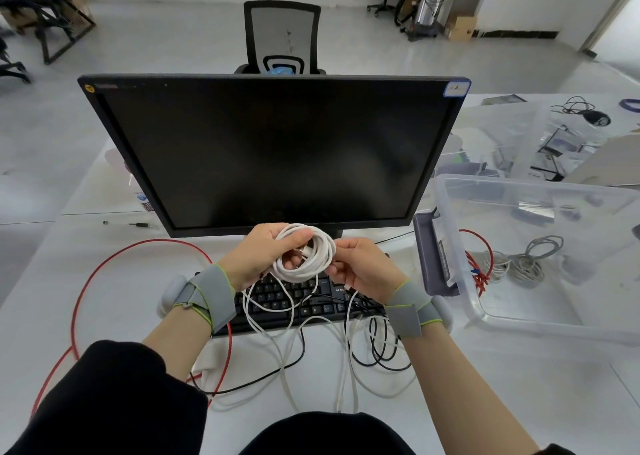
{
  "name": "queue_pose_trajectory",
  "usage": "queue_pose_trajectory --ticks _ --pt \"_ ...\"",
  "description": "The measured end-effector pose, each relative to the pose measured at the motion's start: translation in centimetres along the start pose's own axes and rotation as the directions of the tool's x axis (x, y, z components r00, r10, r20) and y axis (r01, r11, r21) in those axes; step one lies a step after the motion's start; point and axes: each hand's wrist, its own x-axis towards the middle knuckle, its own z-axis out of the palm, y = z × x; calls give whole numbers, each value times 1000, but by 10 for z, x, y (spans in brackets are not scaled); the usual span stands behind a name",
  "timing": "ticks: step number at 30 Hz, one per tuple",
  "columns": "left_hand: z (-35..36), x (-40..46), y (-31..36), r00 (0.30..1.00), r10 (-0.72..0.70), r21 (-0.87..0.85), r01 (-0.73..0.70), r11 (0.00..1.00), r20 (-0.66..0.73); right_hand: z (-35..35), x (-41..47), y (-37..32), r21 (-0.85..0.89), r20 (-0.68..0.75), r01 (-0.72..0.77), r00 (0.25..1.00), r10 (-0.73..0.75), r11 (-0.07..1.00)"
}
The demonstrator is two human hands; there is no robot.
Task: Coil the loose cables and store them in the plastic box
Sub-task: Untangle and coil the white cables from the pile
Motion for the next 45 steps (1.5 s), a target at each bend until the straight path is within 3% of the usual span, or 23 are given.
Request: queue_pose_trajectory --ticks 6,10,13,15,18,20,25,28,31,35,39,42,45 --pt "3 11 -1 967 47 -6 -50 999 -252 11 10 -5 240 -172 40 985 2 970" --pt "7 13 -4 948 83 48 -72 996 -308 14 10 1 120 -260 137 960 -102 983" --pt "9 11 -7 963 36 -83 -60 995 -268 13 12 4 -39 -302 197 932 -199 980" --pt "12 10 -5 981 -16 -182 -20 983 -191 17 11 4 -92 -269 237 929 -253 967" --pt "18 10 0 989 -9 -207 -22 978 -147 22 10 3 75 -141 239 964 -227 968" --pt "19 11 1 981 16 -129 -41 991 -192 20 12 3 151 -101 167 983 -153 974" --pt "18 10 -8 967 100 137 -69 988 -234 14 10 1 150 -112 66 992 -49 986" --pt "18 10 -8 971 117 177 -80 981 -208 10 8 -4 191 -44 -16 999 25 981" --pt "16 11 -7 974 145 197 -110 974 -174 8 8 -5 355 83 -137 990 115 925" --pt "20 9 -2 957 220 212 -179 961 -189 13 5 -4 512 217 -203 971 103 834" --pt "21 8 0 921 338 251 -287 924 -192 5 9 -1 533 288 -232 954 83 814" --pt "19 9 2 940 307 166 -282 945 -149 7 6 0 536 308 -250 947 88 806" --pt "16 10 3 946 284 213 -248 945 -156 9 2 -4 409 193 -220 969 152 885"
